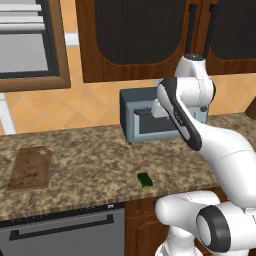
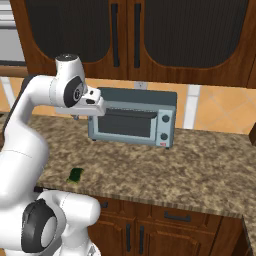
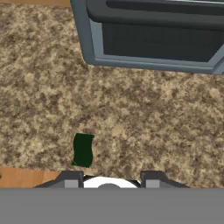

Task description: Pick up the sponge from the counter and clean the cutting board by briefly scrubbing or pressing down on the cutting board. Once finished, release the sponge.

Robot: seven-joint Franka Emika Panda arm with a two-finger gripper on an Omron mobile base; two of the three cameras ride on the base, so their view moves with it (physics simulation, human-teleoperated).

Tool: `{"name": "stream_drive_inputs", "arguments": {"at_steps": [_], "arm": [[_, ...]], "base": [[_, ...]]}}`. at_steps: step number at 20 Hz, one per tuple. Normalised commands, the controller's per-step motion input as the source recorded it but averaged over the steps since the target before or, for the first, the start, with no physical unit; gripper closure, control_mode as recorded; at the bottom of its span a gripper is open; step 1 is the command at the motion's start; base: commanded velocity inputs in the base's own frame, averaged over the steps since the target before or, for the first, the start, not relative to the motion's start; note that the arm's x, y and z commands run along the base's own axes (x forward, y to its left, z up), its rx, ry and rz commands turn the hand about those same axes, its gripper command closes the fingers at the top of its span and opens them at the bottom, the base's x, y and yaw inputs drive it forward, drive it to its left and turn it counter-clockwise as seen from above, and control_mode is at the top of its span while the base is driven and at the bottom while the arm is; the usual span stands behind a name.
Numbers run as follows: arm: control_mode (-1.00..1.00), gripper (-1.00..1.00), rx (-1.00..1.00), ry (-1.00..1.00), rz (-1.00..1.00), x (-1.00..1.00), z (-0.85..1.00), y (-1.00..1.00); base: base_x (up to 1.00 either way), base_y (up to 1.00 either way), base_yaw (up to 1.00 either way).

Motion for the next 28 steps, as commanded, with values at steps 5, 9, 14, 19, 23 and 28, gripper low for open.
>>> {"name": "stream_drive_inputs", "arguments": {"at_steps": [5, 9, 14, 19, 23, 28], "arm": [[-1.00, -1.00, 0.01, 0.06, 0.00, -0.01, -0.13, 0.00], [-1.00, -1.00, 0.12, 0.22, -0.01, -0.04, -0.57, 0.00], [-1.00, -1.00, 0.03, 0.19, -0.07, -0.32, -0.79, 0.08], [-1.00, -1.00, 0.00, 0.15, -0.08, -0.02, -0.51, 0.17], [-1.00, -1.00, 0.00, 0.16, -0.07, 0.26, -0.01, 0.12], [-1.00, -1.00, 0.00, 0.10, -0.02, 0.21, -0.12, 0.00]], "base": [[0.00, 0.00, 0.00], [0.00, 0.00, 0.00], [0.00, 0.00, 0.00], [0.00, 0.00, 0.00], [0.00, 0.00, 0.00], [0.00, 0.00, 0.00]]}}
